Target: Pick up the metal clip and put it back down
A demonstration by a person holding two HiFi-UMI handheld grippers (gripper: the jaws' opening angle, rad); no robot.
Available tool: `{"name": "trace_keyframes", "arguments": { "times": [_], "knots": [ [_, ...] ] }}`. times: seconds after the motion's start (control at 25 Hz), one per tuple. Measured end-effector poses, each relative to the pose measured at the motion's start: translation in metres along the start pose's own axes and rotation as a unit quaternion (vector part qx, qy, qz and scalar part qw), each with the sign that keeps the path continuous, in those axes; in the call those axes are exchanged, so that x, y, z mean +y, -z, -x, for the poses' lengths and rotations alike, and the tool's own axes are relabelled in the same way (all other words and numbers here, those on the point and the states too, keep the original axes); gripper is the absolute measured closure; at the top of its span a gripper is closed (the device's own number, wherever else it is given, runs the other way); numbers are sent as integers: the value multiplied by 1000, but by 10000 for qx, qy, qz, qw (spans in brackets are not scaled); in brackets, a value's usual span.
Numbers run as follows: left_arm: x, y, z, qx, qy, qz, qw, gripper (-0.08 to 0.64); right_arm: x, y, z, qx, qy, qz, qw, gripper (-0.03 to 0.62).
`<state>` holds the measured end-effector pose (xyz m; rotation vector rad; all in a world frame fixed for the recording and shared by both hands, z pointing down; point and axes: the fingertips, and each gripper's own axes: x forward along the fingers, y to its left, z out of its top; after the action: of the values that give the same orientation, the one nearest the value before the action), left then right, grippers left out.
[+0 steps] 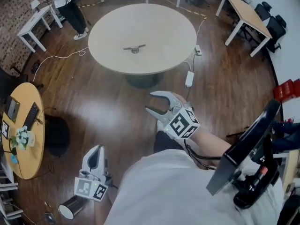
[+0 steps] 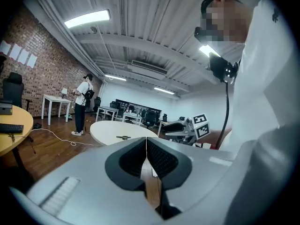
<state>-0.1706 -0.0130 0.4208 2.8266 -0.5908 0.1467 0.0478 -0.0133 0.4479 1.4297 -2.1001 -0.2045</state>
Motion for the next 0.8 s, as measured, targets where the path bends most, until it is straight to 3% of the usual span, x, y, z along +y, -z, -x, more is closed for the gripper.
{"name": "trace_keyframes", "arguments": {
  "times": [0.32, 0.8],
  "knots": [
    [-24, 4, -13, 5, 553, -83, 9984, 566, 9, -48, 72, -328, 377, -21, 9987, 407],
    [-63, 6, -35, 133, 1308, -272, 9909, 565, 10, -47, 130, -380, 1006, -375, 9935, 407]
  ]
}}
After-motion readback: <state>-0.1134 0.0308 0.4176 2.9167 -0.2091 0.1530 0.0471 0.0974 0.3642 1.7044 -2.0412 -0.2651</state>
